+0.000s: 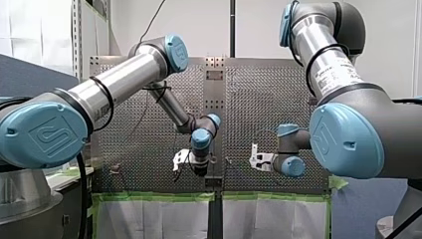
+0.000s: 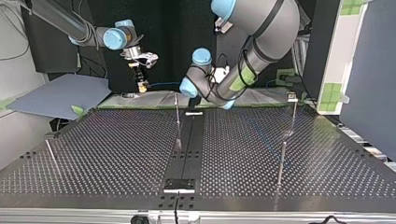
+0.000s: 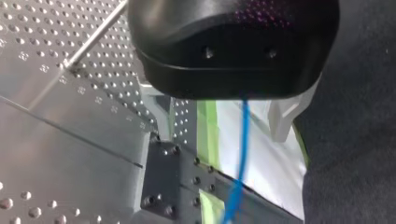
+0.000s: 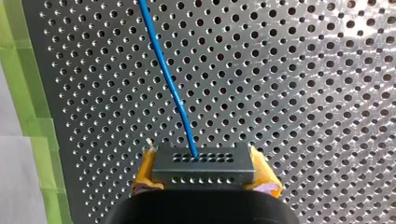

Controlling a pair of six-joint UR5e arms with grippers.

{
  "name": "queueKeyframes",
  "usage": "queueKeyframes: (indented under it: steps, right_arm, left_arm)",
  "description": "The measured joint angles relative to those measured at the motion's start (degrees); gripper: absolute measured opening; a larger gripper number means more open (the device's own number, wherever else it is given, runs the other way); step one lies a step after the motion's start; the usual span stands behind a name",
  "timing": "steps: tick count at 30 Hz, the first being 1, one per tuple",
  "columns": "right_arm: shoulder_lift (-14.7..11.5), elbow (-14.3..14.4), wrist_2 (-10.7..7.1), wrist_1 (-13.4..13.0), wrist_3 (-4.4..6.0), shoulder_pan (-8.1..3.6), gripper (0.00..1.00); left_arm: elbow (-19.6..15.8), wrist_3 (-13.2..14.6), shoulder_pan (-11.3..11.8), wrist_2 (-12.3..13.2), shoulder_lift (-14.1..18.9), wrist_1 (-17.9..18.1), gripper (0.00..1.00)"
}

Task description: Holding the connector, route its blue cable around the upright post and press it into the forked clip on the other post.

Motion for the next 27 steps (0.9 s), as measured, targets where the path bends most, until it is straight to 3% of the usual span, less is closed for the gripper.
queueKeyframes:
  steps: [6, 12, 27]
  right_arm:
    - [0.0, 0.0, 0.06, 0.0, -0.08, 0.01, 0.0]
    - [0.0, 0.0, 0.11, 0.0, -0.14, 0.03, 0.0]
    - [0.0, 0.0, 0.18, 0.3, -0.19, 0.18, 0.0]
  left_arm:
    - [-2.7, 2.7, -0.9, -2.7, 0.0, 2.8, 1.0]
    - [-5.5, 5.0, -1.8, -3.8, 0.0, 5.7, 1.0]
    - [-6.6, 3.7, -1.9, -2.2, -1.1, 12.7, 1.0]
